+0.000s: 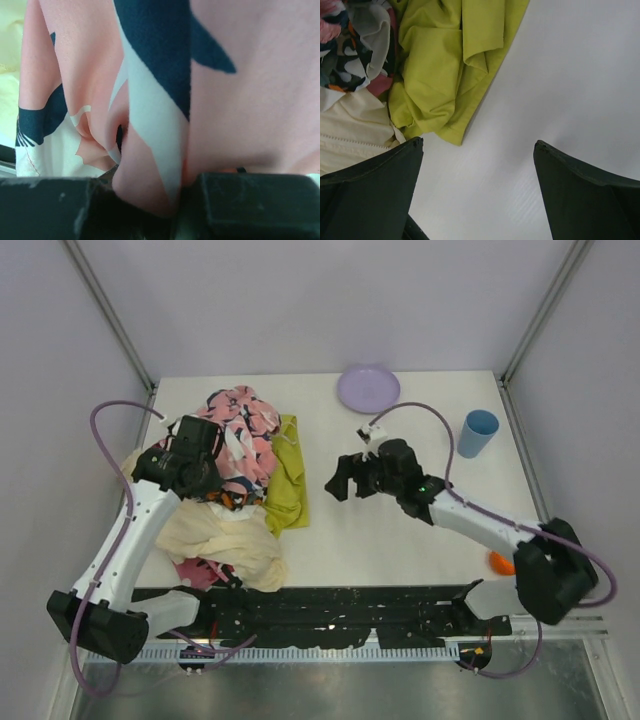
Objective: Pick out a specific cloth from the pile
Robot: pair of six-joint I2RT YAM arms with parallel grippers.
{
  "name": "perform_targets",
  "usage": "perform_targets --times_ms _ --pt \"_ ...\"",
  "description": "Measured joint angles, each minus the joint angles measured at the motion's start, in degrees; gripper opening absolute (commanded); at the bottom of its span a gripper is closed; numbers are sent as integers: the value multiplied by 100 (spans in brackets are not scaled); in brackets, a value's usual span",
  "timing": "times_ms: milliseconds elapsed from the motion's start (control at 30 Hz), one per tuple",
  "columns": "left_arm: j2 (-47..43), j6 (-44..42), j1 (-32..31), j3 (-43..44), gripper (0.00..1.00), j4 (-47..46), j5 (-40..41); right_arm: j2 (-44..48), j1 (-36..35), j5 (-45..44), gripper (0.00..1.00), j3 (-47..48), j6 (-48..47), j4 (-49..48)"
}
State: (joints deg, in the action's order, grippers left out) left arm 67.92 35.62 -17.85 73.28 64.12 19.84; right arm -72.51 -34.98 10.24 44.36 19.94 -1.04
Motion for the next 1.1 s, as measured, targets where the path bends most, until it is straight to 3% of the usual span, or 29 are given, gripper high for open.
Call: perform_targets --times_ms 200,267,333,400,467,533,767,1100 --pt "-238 94 122 -243 0 -55 -42 -2573 -601 243 95 1510 337 -922" --pt "-243 136 151 -295 0 -61 -42 -3274 -861 286 100 1965 428 -1137" --pt "-243 162 170 -343 0 -70 -42 -3832 -1045 411 91 2275 544 -1252" --pt "-240 175 181 -382 0 -94 -42 -4218 -1189 514 76 2455 640 -1281" --pt "-219 208 184 -439 0 -133 -28 -4535 -1316 586 33 2590 686 -1333" --pt "-151 284 186 -498 0 -168 13 -4647 -1379 627 6 2800 669 -1231" --pt "455 564 188 -756 0 -330 229 -4341 -1405 472 5 3121 234 -308" --pt "1226 811 223 -1193 0 -774 153 -2164 -1519 -522 5 4570 -1106 2330"
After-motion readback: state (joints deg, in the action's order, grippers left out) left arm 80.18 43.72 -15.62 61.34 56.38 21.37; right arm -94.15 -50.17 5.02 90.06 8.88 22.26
